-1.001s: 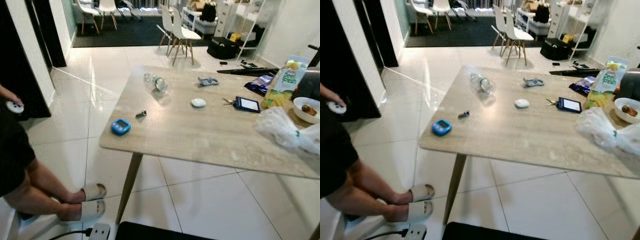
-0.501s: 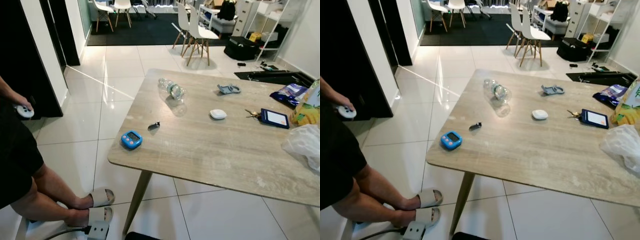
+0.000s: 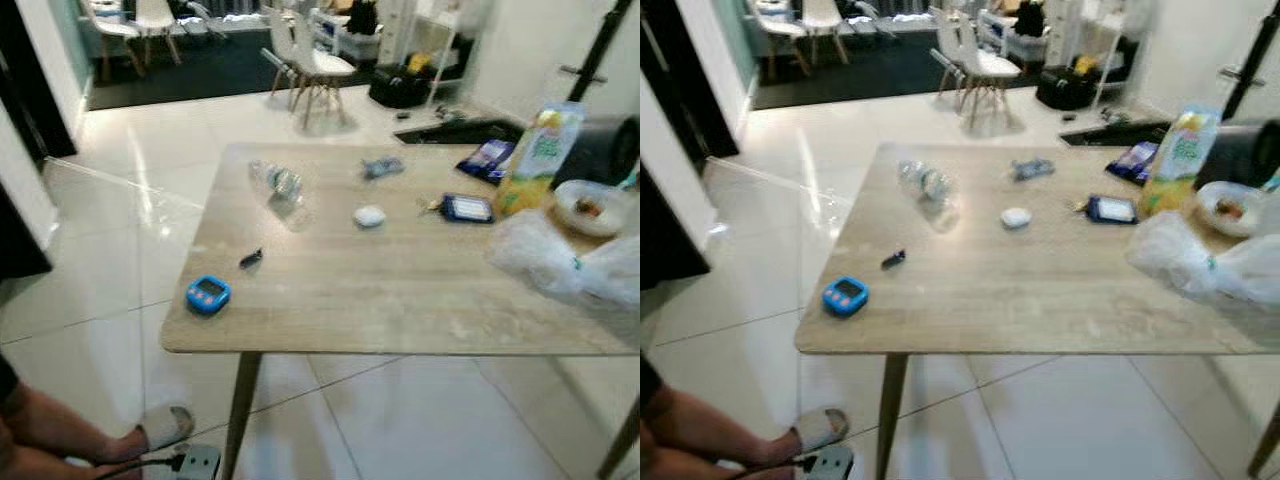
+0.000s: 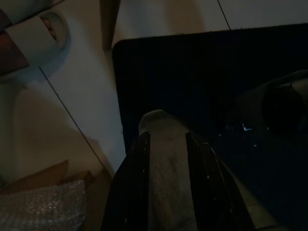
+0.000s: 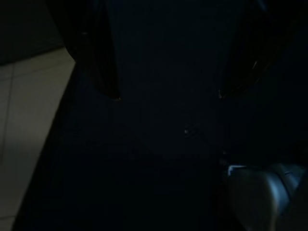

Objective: Restocking fridge

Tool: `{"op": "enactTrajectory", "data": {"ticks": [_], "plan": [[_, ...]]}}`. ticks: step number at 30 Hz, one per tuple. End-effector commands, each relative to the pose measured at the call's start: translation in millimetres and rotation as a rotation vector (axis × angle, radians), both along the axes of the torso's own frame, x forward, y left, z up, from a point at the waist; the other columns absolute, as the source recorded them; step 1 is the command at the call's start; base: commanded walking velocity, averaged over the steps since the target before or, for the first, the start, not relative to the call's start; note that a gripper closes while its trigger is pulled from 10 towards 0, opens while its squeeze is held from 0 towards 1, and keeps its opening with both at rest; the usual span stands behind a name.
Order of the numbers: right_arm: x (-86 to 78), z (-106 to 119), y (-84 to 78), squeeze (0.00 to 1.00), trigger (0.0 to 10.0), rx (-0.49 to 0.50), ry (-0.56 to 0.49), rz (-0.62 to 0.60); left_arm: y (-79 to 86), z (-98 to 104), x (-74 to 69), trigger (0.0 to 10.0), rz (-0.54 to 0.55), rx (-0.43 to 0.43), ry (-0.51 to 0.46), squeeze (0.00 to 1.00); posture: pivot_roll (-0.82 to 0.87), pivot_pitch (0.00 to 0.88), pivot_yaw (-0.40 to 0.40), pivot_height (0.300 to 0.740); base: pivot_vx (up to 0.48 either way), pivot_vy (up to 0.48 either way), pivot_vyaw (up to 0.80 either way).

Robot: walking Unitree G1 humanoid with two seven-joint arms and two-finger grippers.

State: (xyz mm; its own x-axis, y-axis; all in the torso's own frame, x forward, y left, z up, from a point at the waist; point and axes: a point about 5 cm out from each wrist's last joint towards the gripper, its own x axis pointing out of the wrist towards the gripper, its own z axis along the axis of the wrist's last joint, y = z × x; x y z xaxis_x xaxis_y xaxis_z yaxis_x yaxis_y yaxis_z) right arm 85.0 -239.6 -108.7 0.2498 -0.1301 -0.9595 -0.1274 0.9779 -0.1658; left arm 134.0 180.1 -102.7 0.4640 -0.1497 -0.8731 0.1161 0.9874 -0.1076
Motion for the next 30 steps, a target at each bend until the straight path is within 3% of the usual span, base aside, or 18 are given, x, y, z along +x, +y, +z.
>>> {"op": "enactTrajectory", "data": {"ticks": [1, 12, 30], "plan": [[6.6, 1.1, 1.7, 0.00, 10.0, 0.004, -0.023, 0.000, -0.7, -3.0, -8.1, 10.0, -0.001, 0.000, 0.031, 0.00, 0.05, 0.000, -0.021, 0.740, 0.000, 0.000, 0.00], [5.1, 0.6, 2.0, 0.00, 10.0, 0.003, -0.020, 0.000, -2.8, -2.9, -8.0, 10.0, -0.008, -0.026, 0.035, 0.00, 0.05, 0.000, -0.021, 0.740, 0.000, 0.000, 0.00], [2.8, 0.4, 1.1, 0.00, 10.0, 0.001, -0.017, -0.002, -5.1, -3.3, -9.1, 10.0, -0.019, -0.041, 0.039, 0.00, 0.05, 0.000, -0.021, 0.740, 0.000, -0.379, 0.00]]}}
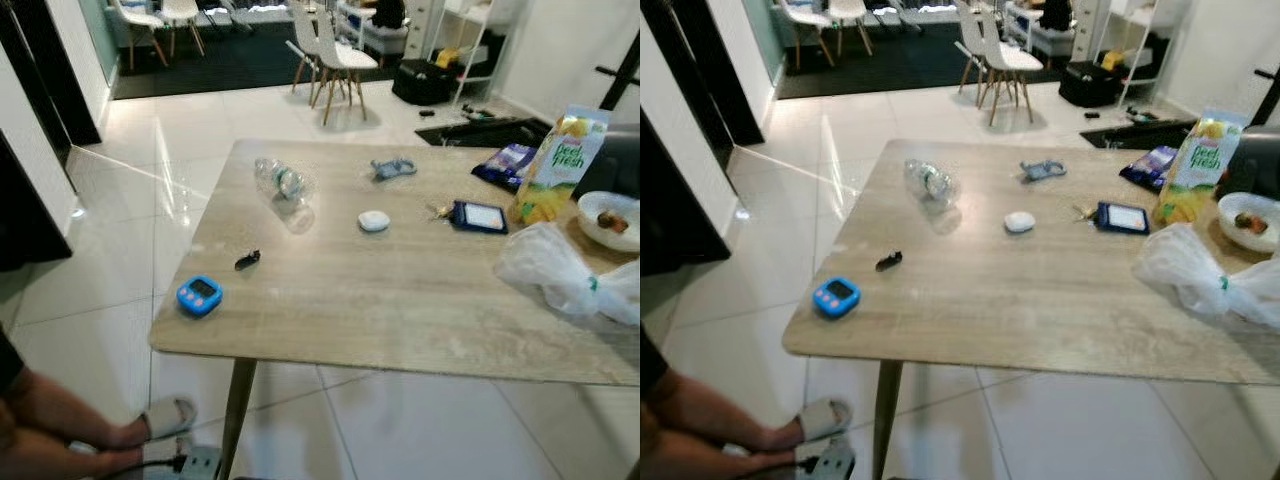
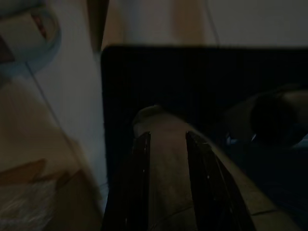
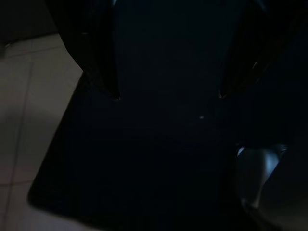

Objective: Restocking fridge

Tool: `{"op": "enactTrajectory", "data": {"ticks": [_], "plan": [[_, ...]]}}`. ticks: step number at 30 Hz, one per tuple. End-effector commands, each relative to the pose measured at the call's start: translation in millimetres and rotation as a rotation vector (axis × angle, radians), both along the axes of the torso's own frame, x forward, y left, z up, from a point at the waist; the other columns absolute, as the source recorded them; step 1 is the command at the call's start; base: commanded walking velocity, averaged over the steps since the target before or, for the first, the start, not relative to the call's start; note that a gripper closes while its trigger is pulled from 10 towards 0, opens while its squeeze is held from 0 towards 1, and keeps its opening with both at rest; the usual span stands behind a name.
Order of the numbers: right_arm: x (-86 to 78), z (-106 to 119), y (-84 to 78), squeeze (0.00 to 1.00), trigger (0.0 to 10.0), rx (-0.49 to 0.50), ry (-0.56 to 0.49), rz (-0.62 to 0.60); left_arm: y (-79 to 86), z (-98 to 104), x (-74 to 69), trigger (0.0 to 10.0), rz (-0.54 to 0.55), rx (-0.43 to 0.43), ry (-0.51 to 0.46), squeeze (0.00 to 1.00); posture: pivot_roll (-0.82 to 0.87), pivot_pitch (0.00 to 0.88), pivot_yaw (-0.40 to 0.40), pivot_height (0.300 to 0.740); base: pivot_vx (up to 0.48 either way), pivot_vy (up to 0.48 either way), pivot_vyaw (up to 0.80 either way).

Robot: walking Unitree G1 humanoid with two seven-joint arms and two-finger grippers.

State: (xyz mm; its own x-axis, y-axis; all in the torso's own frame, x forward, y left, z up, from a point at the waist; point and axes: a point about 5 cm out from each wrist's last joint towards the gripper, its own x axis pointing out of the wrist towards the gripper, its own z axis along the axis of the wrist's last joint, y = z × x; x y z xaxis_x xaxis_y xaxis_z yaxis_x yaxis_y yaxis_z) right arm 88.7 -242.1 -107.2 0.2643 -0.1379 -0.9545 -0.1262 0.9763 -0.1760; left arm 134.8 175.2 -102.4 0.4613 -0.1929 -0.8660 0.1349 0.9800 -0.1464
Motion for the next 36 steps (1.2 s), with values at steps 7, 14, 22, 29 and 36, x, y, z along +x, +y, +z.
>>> {"op": "enactTrajectory", "data": {"ticks": [7, 14, 22, 29, 36], "plan": [[-0.9, -1.0, 3.4, 0.00, 10.0, 0.009, 0.001, 0.000, -0.5, -3.7, -10.2, 10.0, -0.001, -0.004, 0.040, 0.00, 0.06, 0.000, -0.023, 0.740, 0.000, -0.412, -0.23], [-0.9, -1.1, 3.7, 0.00, 10.0, 0.008, 0.000, -0.002, 0.0, -3.7, -10.6, 10.0, -0.004, -0.002, 0.041, 0.00, 0.06, 0.000, -0.020, 0.740, 0.000, -0.412, -0.68], [0.4, -0.7, 3.4, 0.00, 10.0, 0.008, -0.007, 0.001, 1.2, -3.5, -10.4, 10.0, -0.008, 0.002, 0.038, 0.00, 0.06, 0.000, -0.020, 0.740, 0.000, -0.412, 0.00], [2.4, -0.1, 3.0, 0.00, 10.0, 0.013, -0.017, 0.004, 1.2, -3.4, -10.2, 10.0, -0.011, 0.002, 0.037, 0.00, 0.06, 0.000, -0.022, 0.740, 0.000, -0.410, 0.00], [6.0, 0.6, 5.1, 0.00, 10.0, 0.037, -0.039, 0.016, 0.9, -3.4, -10.0, 10.0, -0.011, 0.002, 0.037, 0.00, 0.06, 0.000, -0.023, 0.740, 0.000, -0.412, 0.00]]}}
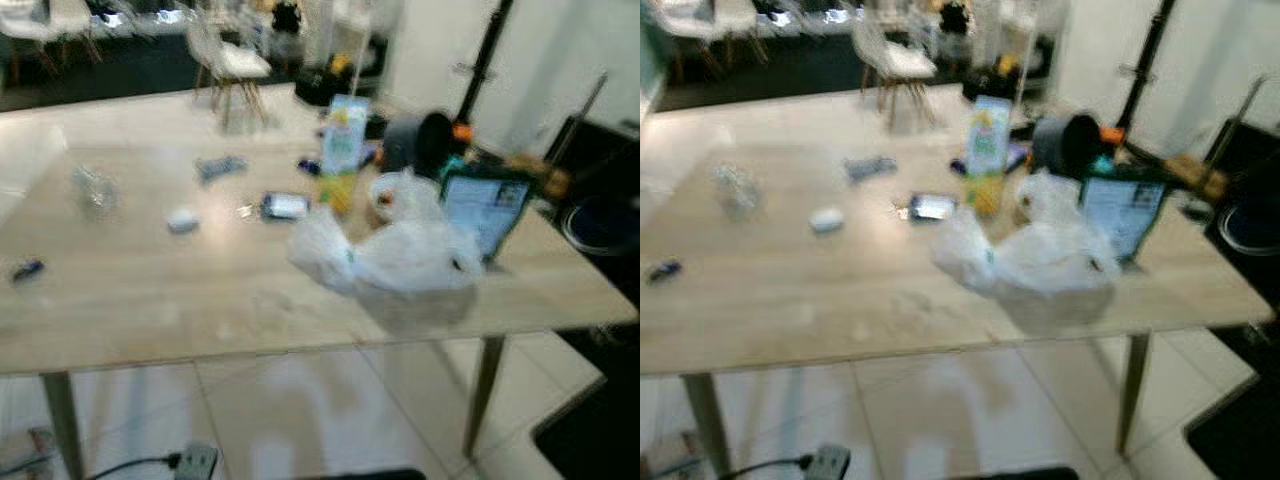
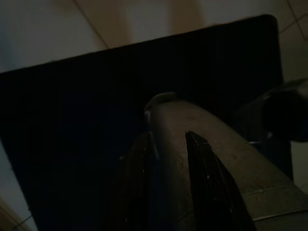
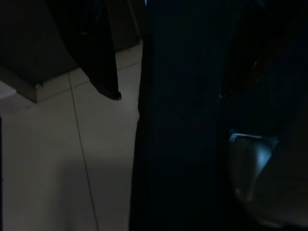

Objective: Restocking fridge

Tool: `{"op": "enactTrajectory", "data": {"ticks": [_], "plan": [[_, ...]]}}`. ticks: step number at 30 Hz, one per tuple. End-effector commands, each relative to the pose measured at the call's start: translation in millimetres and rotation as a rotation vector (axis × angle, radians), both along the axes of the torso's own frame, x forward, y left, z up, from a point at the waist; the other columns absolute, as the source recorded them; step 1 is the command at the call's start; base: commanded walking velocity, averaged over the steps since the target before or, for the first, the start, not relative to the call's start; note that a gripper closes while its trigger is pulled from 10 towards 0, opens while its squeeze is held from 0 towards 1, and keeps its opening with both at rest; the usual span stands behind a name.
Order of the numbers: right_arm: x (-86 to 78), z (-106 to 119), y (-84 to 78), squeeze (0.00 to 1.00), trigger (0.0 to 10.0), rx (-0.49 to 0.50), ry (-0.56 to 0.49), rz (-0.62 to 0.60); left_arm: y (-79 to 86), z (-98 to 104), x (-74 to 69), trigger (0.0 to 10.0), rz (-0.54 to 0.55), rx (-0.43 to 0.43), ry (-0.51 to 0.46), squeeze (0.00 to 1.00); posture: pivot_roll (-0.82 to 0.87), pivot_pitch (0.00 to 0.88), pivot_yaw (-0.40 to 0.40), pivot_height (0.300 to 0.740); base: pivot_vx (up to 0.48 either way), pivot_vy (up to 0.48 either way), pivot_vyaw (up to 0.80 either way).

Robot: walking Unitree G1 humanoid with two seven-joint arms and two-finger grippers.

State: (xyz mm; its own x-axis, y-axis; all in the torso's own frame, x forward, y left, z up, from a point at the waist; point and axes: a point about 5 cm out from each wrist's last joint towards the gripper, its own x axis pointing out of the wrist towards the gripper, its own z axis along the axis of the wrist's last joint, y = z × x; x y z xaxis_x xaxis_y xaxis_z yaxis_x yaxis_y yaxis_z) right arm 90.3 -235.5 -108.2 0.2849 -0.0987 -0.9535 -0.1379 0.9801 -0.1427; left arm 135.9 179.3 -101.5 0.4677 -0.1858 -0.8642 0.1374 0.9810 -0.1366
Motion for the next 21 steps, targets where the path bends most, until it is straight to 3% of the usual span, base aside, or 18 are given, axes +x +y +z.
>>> {"op": "enactTrajectory", "data": {"ticks": [1, 10, 21], "plan": [[5.3, 1.5, -0.3, 0.00, 10.0, 0.012, -0.022, 0.010, -3.3, -4.3, -11.1, 10.0, -0.009, -0.007, 0.044, 0.00, 0.06, 0.000, -0.023, 0.740, 0.000, -0.412, 0.79], [6.6, 1.7, 1.0, 0.00, 10.0, 0.025, -0.032, 0.007, -4.2, -4.7, -12.1, 10.0, -0.009, -0.007, 0.047, 0.00, 0.05, 0.000, -0.023, 0.740, 0.000, -0.415, 0.79], [6.1, 2.1, -1.2, 0.00, 10.0, 0.011, -0.040, -0.010, -3.8, -4.4, -10.8, 10.0, 0.017, -0.012, 0.043, 0.00, 0.05, 0.000, -0.021, 0.740, 0.000, -0.060, 0.00]]}}
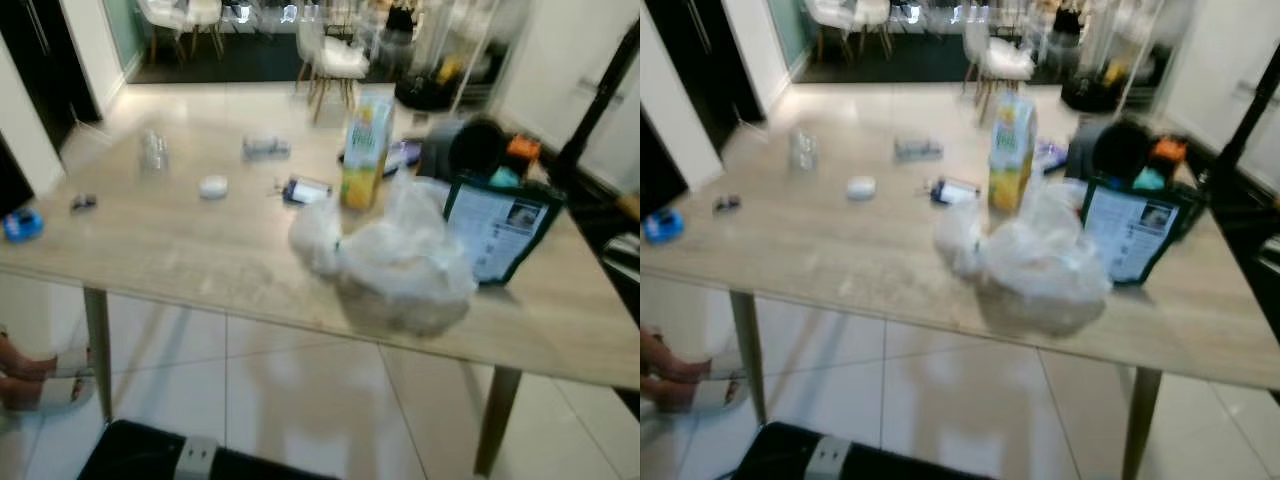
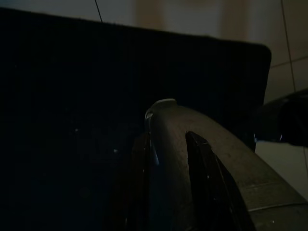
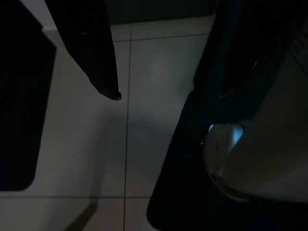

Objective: Restocking fridge

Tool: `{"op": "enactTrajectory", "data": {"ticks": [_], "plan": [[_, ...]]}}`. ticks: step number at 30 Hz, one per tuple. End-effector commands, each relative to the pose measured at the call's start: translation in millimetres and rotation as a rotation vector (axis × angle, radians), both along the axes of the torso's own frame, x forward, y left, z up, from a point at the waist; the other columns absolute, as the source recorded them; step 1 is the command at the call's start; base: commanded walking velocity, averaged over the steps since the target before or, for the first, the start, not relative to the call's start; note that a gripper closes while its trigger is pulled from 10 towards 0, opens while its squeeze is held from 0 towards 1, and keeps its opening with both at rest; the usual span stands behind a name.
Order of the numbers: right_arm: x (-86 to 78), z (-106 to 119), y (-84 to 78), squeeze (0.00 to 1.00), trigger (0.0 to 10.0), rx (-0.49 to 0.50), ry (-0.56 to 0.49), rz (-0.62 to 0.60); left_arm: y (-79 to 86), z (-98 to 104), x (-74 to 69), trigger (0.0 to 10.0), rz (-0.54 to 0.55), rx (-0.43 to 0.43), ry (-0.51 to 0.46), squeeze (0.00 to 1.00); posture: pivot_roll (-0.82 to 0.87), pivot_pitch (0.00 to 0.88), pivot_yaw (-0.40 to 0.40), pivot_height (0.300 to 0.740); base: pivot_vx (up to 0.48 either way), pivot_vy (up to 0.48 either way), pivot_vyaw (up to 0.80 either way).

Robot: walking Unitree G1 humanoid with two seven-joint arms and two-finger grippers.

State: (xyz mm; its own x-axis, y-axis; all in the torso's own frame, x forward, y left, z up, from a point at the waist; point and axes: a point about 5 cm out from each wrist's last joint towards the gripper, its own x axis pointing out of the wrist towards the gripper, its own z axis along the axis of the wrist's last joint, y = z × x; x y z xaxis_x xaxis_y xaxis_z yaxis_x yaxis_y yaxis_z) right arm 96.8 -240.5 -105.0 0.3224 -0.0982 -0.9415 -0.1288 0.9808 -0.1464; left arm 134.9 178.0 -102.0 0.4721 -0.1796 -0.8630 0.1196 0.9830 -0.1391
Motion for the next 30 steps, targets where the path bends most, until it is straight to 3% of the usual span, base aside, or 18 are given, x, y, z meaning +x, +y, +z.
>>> {"op": "enactTrajectory", "data": {"ticks": [1, 11, 19, 23, 25, 27, 30], "plan": [[-0.2, -1.0, 3.8, 0.00, 10.0, 0.009, 0.000, -0.007, -2.4, -3.8, -9.7, 10.0, -0.001, -0.010, 0.044, 0.00, 0.05, 0.000, -0.021, 0.740, 0.000, 0.000, 0.00], [2.4, -0.1, 2.8, 0.00, 10.0, 0.000, -0.016, -0.014, -2.8, -4.0, -10.1, 10.0, -0.010, -0.008, 0.046, 0.00, 0.05, 0.000, -0.021, 0.740, 0.000, 0.000, 0.00], [19.5, 11.0, -20.4, 0.00, 10.0, -0.090, -0.118, -0.140, -1.5, -4.0, -10.3, 10.0, -0.012, 0.001, 0.045, 0.00, 0.05, 0.000, -0.020, 0.740, 0.000, 0.000, 0.00], [33.7, 24.2, -45.1, 0.00, 10.0, -0.173, -0.186, -0.223, 1.3, -3.9, -11.0, 10.0, -0.010, 0.008, 0.045, 0.00, 0.05, 0.000, -0.021, 0.740, 0.000, 0.000, 0.00], [36.3, 35.3, -68.9, 0.00, 10.0, -0.279, -0.204, -0.271, 2.8, -4.1, -12.1, 10.0, -0.007, 0.011, 0.047, 0.00, 0.05, 0.000, -0.022, 0.740, 0.000, 0.000, 0.00], [36.3, 35.3, -68.9, 0.00, 10.0, -0.279, -0.204, -0.271, 2.8, -4.1, -12.1, 10.0, -0.007, 0.011, 0.047, 0.00, 0.05, 0.000, -0.022, 0.740, 0.000, 0.000, 0.00], [31.6, 51.7, -103.1, 0.00, 10.0, -0.423, -0.211, -0.348, 2.5, -4.8, -14.6, 10.0, -0.006, 0.010, 0.052, 0.00, 0.05, 0.000, -0.026, 0.740, 0.000, 0.000, 0.00]]}}
